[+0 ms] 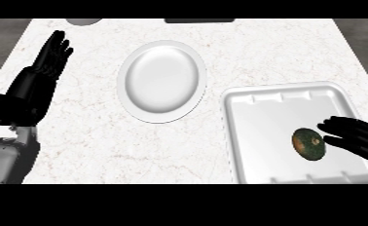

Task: Pick the squash from the tray and place it in the plate

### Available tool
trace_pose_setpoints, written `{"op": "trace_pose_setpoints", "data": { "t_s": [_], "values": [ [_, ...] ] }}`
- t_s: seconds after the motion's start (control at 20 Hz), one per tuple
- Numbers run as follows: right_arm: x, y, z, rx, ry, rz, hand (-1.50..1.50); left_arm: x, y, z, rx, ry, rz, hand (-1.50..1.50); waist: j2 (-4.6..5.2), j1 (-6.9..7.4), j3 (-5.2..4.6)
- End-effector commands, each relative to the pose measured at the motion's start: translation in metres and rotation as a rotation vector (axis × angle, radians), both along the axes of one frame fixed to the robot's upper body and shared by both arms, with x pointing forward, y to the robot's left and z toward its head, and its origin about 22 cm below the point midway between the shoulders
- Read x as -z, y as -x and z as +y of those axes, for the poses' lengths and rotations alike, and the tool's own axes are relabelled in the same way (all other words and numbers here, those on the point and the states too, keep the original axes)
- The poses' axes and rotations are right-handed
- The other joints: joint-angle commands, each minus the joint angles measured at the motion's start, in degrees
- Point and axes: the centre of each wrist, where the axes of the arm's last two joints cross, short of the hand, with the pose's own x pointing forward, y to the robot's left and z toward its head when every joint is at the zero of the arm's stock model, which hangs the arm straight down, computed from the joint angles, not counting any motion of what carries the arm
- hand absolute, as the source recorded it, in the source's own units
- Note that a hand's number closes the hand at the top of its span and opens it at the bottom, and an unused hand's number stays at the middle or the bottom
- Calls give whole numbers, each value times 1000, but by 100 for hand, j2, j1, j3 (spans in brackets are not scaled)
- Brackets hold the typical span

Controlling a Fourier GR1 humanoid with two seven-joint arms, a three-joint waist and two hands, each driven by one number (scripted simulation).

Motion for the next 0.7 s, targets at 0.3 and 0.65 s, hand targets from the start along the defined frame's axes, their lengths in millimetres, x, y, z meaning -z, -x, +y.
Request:
{"op": "trace_pose_setpoints", "data": {
  "t_s": [0.3,0.65],
  "values": [
    [10,22,38,71,354,64,-150,-22,0,-15,35,10,-3,0,23,150,21],
    [35,0,34,167,441,-9,-150,-13,-3,-9,27,2,-8,0,39,180,23]
  ]
}}
